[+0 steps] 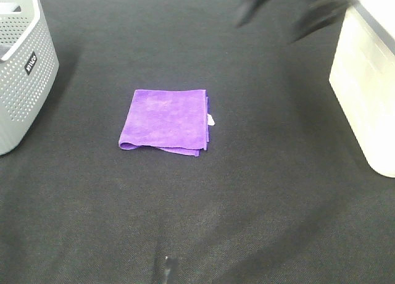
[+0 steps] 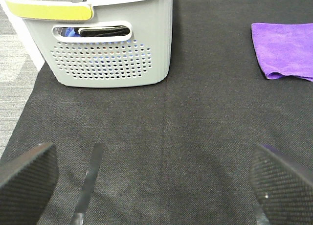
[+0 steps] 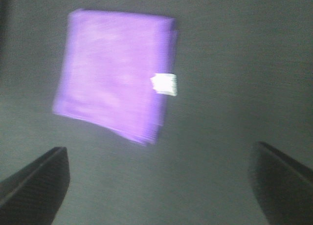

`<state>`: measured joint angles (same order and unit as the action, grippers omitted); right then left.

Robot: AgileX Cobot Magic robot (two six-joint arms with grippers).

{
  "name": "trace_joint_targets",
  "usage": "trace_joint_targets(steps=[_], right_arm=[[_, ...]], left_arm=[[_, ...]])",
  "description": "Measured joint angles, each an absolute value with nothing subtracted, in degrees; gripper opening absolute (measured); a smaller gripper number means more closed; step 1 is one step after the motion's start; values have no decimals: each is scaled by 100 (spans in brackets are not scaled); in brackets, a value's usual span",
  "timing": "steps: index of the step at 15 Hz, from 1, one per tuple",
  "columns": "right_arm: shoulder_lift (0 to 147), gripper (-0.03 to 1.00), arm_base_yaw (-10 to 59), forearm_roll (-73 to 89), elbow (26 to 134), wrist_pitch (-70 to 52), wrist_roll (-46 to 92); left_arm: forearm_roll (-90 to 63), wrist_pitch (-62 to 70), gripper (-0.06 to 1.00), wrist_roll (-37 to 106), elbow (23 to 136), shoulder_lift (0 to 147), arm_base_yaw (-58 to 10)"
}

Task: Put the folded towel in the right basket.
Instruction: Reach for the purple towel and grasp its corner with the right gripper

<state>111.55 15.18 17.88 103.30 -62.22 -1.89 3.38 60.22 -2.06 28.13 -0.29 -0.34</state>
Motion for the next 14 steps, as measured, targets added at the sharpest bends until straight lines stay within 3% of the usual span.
trace_joint_targets(steps=[3,14], right_arm=[[12777,94,1587,2819,11413,-6240,29],[14244,94,1725,3443,11539,-5672,103]], left_arm=[[338,6022,99,-206,2813,-29,-34],[338,6022,99,-206,2813,-29,-34]])
